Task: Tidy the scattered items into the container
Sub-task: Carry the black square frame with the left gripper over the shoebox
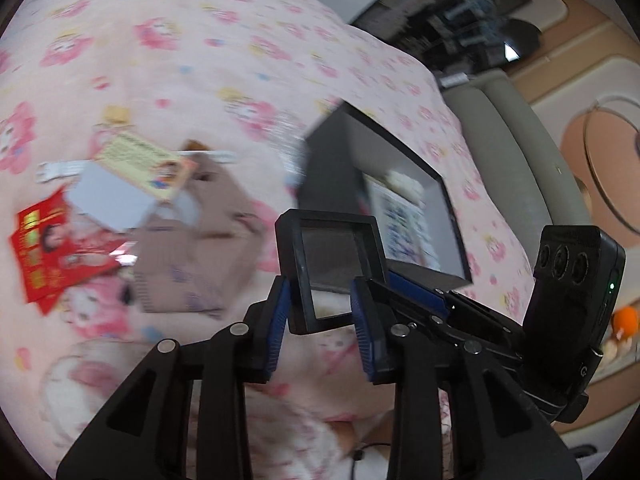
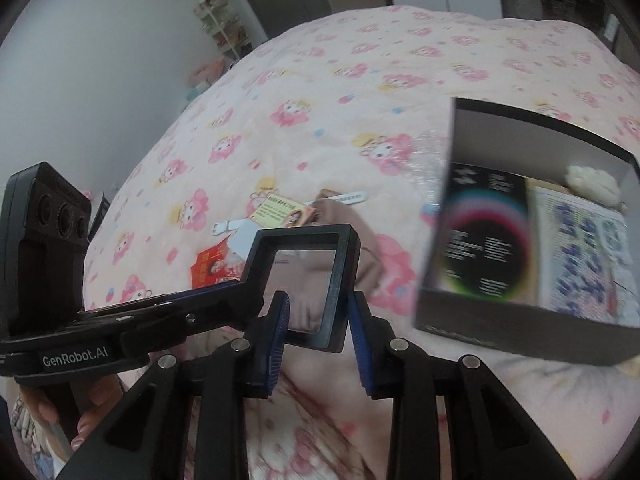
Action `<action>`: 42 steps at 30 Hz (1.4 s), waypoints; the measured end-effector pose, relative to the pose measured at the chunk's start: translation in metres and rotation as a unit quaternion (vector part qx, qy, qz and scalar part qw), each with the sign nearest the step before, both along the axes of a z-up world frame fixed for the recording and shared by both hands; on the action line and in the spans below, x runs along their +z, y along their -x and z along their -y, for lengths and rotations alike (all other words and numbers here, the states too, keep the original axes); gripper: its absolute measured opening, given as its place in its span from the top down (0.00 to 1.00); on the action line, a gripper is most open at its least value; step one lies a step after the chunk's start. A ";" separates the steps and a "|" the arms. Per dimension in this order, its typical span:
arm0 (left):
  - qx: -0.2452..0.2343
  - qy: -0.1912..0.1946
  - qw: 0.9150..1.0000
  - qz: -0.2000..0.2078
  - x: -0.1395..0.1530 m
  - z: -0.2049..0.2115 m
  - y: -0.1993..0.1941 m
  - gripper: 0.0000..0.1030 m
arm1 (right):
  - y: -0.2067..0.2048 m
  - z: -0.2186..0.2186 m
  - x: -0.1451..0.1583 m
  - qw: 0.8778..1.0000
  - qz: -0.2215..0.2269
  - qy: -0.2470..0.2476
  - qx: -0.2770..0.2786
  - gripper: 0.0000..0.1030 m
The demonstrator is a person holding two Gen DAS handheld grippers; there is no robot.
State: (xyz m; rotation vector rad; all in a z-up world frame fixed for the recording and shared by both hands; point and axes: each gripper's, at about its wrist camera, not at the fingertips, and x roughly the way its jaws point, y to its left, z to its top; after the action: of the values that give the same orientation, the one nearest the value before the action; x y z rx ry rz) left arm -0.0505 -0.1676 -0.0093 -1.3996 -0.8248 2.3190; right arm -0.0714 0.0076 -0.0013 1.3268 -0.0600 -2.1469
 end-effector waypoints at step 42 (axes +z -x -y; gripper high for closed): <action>-0.062 0.111 0.989 0.071 -0.059 -0.192 0.190 0.74 | 0.164 -0.200 -0.060 0.993 0.065 0.010 -0.096 0.70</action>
State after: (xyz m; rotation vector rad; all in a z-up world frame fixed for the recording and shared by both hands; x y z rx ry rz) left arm -0.2409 0.0244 -0.0682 -1.6755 -0.5098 2.2923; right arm -0.2351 0.2076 -0.0612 1.5012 -0.2706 -2.2079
